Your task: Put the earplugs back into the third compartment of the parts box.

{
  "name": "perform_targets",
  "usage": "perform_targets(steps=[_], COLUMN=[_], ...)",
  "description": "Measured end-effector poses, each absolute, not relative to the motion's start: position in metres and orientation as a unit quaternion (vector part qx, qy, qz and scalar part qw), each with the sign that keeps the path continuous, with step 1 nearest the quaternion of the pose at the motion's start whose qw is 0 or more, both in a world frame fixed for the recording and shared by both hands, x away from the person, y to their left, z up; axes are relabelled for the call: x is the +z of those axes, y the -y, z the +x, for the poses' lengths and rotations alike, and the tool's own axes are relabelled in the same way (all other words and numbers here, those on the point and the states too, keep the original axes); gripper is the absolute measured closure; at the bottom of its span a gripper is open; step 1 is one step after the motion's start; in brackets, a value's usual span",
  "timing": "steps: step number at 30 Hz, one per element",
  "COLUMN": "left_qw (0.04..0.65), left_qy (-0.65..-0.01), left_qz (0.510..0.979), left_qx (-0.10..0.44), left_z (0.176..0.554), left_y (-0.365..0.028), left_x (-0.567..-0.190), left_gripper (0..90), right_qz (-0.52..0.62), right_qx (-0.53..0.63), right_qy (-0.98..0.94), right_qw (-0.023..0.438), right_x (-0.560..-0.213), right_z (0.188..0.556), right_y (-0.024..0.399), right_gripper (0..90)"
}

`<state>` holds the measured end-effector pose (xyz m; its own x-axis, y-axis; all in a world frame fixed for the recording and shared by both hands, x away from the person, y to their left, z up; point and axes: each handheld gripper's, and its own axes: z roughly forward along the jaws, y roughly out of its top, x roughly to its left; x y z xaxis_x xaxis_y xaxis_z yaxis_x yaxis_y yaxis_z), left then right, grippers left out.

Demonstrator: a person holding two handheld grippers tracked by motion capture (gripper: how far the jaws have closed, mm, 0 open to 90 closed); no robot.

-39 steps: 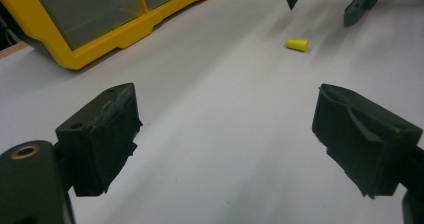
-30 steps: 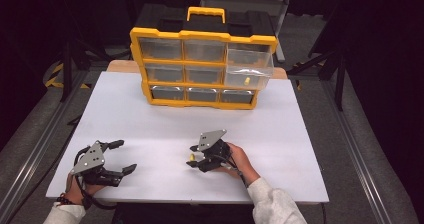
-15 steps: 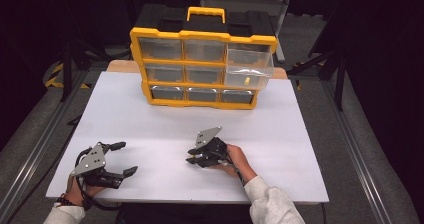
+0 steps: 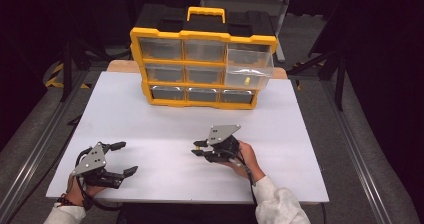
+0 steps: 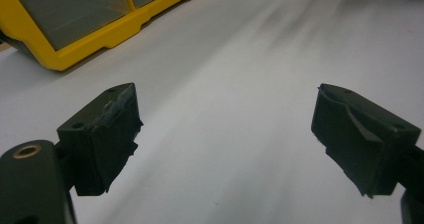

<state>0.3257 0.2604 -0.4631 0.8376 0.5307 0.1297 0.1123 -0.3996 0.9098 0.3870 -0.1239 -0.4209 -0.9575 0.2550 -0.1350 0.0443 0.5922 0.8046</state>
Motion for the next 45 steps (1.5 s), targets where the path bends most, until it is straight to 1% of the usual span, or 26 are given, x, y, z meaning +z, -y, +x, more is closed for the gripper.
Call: perform_targets(steps=[5, 6, 7, 8, 15, 21, 25, 28, 29, 30, 31, 33, 34, 35, 36, 37, 38, 39, 41, 42, 43, 45], left_qw=[0.513, 0.513, 0.511, 0.511, 0.515, 0.523, 0.525, 0.526, 0.528, 0.528, 0.531, 0.532, 0.535, 0.535, 0.535, 0.535, 0.534, 0.535, 0.535, 0.538, 0.539, 0.542], left_qy=[-0.204, -0.204, -0.203, -0.203, -0.205, -0.205, -0.205, -0.204, -0.202, -0.202, -0.203, -0.203, -0.204, -0.206, -0.206, -0.208, -0.208, -0.205, -0.202, -0.201, -0.201, -0.202], left_qz=[0.809, 0.809, 0.81, 0.81, 0.808, 0.803, 0.803, 0.802, 0.801, 0.801, 0.799, 0.798, 0.797, 0.796, 0.796, 0.796, 0.797, 0.796, 0.795, 0.794, 0.793, 0.792], left_qx=[0.204, 0.204, 0.204, 0.204, 0.2, 0.199, 0.196, 0.197, 0.197, 0.197, 0.196, 0.196, 0.195, 0.195, 0.195, 0.193, 0.192, 0.196, 0.201, 0.2, 0.198, 0.196], left_z=[0.326, 0.326, 0.327, 0.327, 0.328, 0.327, 0.329, 0.329, 0.328, 0.328, 0.33, 0.33, 0.331, 0.331, 0.331, 0.33, 0.33, 0.329, 0.327, 0.327, 0.329, 0.332], left_y=[-0.261, -0.261, -0.262, -0.262, -0.264, -0.262, -0.261, -0.261, -0.262, -0.262, -0.263, -0.263, -0.264, -0.265, -0.265, -0.266, -0.266, -0.266, -0.265, -0.265, -0.264, -0.263], left_x=[-0.463, -0.463, -0.463, -0.464, -0.464, -0.462, -0.461, -0.462, -0.461, -0.461, -0.461, -0.46, -0.46, -0.461, -0.461, -0.461, -0.461, -0.46, -0.458, -0.458, -0.457, -0.457], left_gripper=[13.2, 13.1, 13.1, 13.2, 13.0, 12.8, 12.6, 12.6, 12.6, 12.6, 12.6, 12.5, 12.5, 12.5, 12.6, 12.5, 12.5, 12.6, 12.6, 12.6, 12.6, 12.6], right_qz=[0.091, 0.091, 0.1, 0.104, 0.125, 0.126, 0.127, 0.132, 0.128, 0.128, 0.124, 0.126, 0.126, 0.131, 0.131, 0.134, 0.134, 0.137, 0.139, 0.144, 0.16, 0.169], right_qx=[0.483, 0.483, 0.498, 0.503, 0.514, 0.509, 0.515, 0.52, 0.518, 0.518, 0.517, 0.522, 0.522, 0.516, 0.516, 0.521, 0.521, 0.529, 0.529, 0.522, 0.515, 0.51], right_qy=[-0.855, -0.855, -0.842, -0.838, -0.822, -0.822, -0.813, -0.803, -0.799, -0.799, -0.795, -0.788, -0.788, -0.783, -0.783, -0.776, -0.776, -0.766, -0.762, -0.758, -0.758, -0.757], right_qw=[0.168, 0.168, 0.182, 0.185, 0.211, 0.222, 0.241, 0.259, 0.276, 0.276, 0.293, 0.302, 0.302, 0.321, 0.321, 0.33, 0.33, 0.339, 0.347, 0.363, 0.368, 0.371], right_x=[-0.388, -0.388, -0.376, -0.373, -0.357, -0.355, -0.346, -0.327, -0.312, -0.312, -0.295, -0.278, -0.278, -0.264, -0.264, -0.249, -0.249, -0.234, -0.228, -0.219, -0.208, -0.204], right_z=[0.374, 0.374, 0.371, 0.37, 0.37, 0.368, 0.368, 0.37, 0.37, 0.37, 0.371, 0.375, 0.375, 0.381, 0.381, 0.384, 0.384, 0.384, 0.384, 0.385, 0.39, 0.394], right_y=[0.149, 0.149, 0.16, 0.164, 0.179, 0.178, 0.182, 0.189, 0.191, 0.191, 0.194, 0.198, 0.198, 0.202, 0.202, 0.206, 0.206, 0.212, 0.213, 0.215, 0.219, 0.22], right_gripper=[71.2, 71.2, 71.4, 71.5, 71.8, 72.1, 72.4, 72.9, 73.1, 73.1, 73.4, 73.6, 73.6, 73.7, 73.7, 73.8, 73.8, 74.0, 73.9, 73.9, 73.7, 73.5])
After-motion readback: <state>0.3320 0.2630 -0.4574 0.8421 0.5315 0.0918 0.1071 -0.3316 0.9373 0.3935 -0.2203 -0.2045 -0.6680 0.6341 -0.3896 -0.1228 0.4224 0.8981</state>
